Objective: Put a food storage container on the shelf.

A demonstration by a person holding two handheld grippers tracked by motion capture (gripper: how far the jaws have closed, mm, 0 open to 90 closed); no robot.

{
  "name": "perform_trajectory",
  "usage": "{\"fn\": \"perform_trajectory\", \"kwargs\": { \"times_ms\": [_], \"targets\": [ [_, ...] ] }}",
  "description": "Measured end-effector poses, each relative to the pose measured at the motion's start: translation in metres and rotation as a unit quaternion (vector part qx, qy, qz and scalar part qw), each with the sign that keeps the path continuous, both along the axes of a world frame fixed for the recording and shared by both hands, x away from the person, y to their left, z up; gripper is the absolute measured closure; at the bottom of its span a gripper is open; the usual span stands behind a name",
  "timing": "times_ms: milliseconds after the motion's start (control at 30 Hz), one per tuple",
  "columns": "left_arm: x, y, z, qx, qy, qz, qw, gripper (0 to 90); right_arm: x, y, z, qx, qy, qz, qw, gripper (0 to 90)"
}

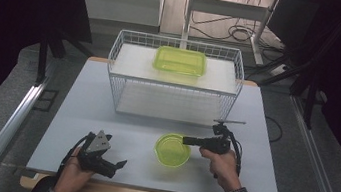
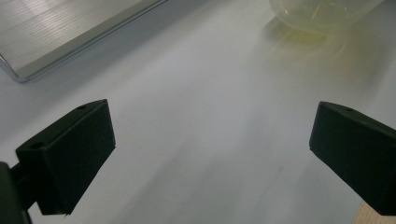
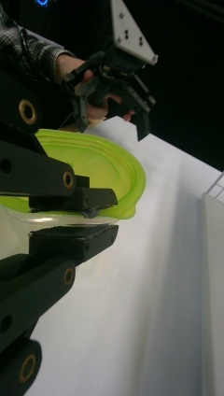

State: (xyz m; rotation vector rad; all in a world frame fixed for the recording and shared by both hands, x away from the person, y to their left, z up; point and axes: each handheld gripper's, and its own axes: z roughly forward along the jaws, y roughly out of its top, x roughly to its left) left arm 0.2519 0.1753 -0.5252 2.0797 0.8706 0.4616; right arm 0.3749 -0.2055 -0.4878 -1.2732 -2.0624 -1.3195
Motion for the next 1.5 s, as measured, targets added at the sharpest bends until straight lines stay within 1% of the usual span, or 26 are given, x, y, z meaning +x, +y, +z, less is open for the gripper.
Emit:
{"fn": "perform_trajectory", "kwargs": {
  "times_ms": [67, 333, 533, 667, 867, 1200, 1500],
  "targets": [
    [0.000, 0.000, 0.000, -0.001, 0.000, 0.001, 1.0000, 0.0, 0.001, -0.002, 0.003, 0.006, 0.000, -0.004, 1.0000, 81.3],
    [0.000, 0.001, 0.001, -0.005, 0.001, 0.002, 1.0000, 0.0, 0.003, -0.005, 0.021, 0.016, -0.016, -0.020, 0.9995, 81.3],
    [0.001, 0.003, 0.001, -0.013, 0.007, 0.005, 0.9999, 0.0, 0.006, -0.007, 0.034, 0.027, -0.021, -0.024, 0.9991, 81.3],
    [0.001, 0.004, 0.002, -0.018, 0.009, 0.005, 0.9998, 0.0, 0.008, -0.006, 0.042, 0.029, -0.023, -0.027, 0.9989, 81.4],
    [0.001, 0.004, 0.002, -0.020, 0.009, 0.005, 0.9997, 0.0, 0.011, -0.004, 0.057, 0.035, -0.029, -0.029, 0.9986, 81.4],
    [0.001, 0.005, 0.002, -0.026, 0.008, 0.005, 0.9996, 0.0, 0.016, -0.001, 0.087, 0.053, -0.040, -0.030, 0.9973, 81.4],
    [0.001, 0.006, 0.002, -0.027, 0.006, 0.005, 0.9996, 0.0, 0.023, -0.003, 0.119, 0.063, -0.059, -0.038, 0.9955, 81.4]
  ]
}}
